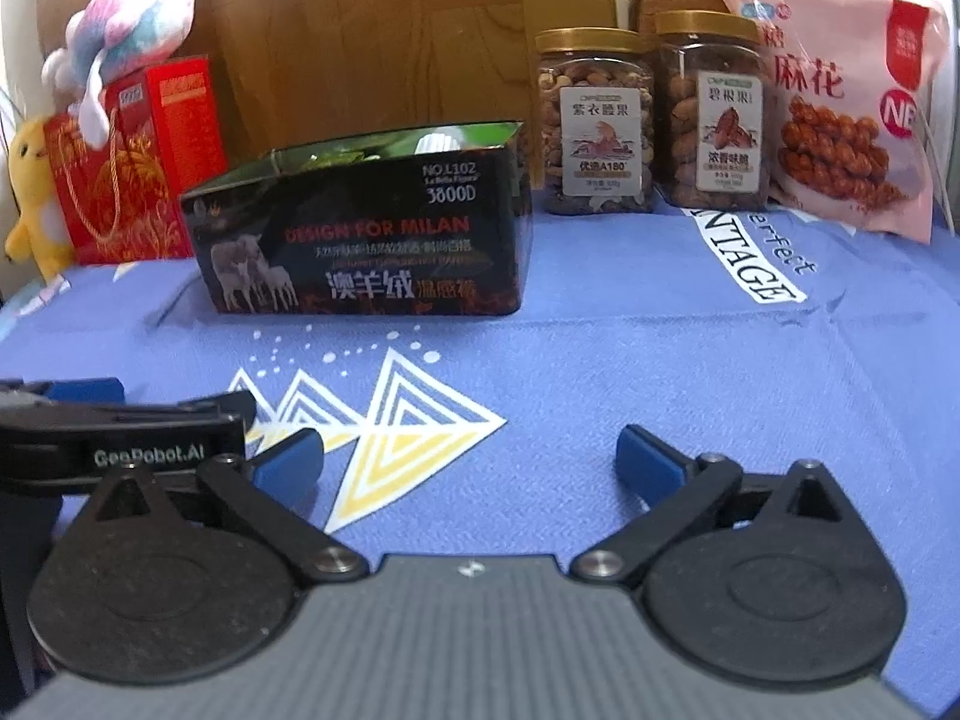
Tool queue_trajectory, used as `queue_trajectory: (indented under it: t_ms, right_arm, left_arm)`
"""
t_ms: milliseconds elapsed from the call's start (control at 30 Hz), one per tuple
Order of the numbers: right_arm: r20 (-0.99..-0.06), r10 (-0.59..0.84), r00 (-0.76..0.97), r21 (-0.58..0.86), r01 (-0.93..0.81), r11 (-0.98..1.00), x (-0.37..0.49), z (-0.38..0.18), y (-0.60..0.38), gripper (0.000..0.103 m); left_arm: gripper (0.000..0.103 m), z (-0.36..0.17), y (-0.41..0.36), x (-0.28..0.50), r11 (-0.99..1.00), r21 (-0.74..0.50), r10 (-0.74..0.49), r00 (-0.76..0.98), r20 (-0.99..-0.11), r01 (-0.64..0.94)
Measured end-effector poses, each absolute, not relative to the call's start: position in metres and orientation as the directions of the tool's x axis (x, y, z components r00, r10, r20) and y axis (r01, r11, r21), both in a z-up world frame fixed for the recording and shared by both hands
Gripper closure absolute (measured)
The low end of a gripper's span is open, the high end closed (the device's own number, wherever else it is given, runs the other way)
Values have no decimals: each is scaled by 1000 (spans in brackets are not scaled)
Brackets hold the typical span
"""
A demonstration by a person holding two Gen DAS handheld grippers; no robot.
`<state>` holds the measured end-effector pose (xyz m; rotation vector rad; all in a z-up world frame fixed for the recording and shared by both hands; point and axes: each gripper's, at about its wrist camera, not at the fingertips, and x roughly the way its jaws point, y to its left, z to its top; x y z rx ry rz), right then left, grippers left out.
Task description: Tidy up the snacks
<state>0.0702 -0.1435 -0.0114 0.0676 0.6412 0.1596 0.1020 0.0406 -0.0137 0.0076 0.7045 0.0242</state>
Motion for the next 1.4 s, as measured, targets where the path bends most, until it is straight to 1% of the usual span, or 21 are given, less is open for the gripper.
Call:
queue_trajectory:
  t_ms: [100,467,1400]
  right_arm:
    - [-590,164,790,100,-130,986,70,-12,-143,0]
    - [-580,134,803,81,-106,991,63,-14,-139,0]
    - [-581,134,803,81,-106,991,63,-13,-139,0]
  left_arm:
    - [0,-15,41,99,1000,17,17,774,-633,-8]
    - [0,-16,42,98,1000,9,15,773,-634,-12]
    - [0,-16,41,98,1000,8,13,772,-635,-10]
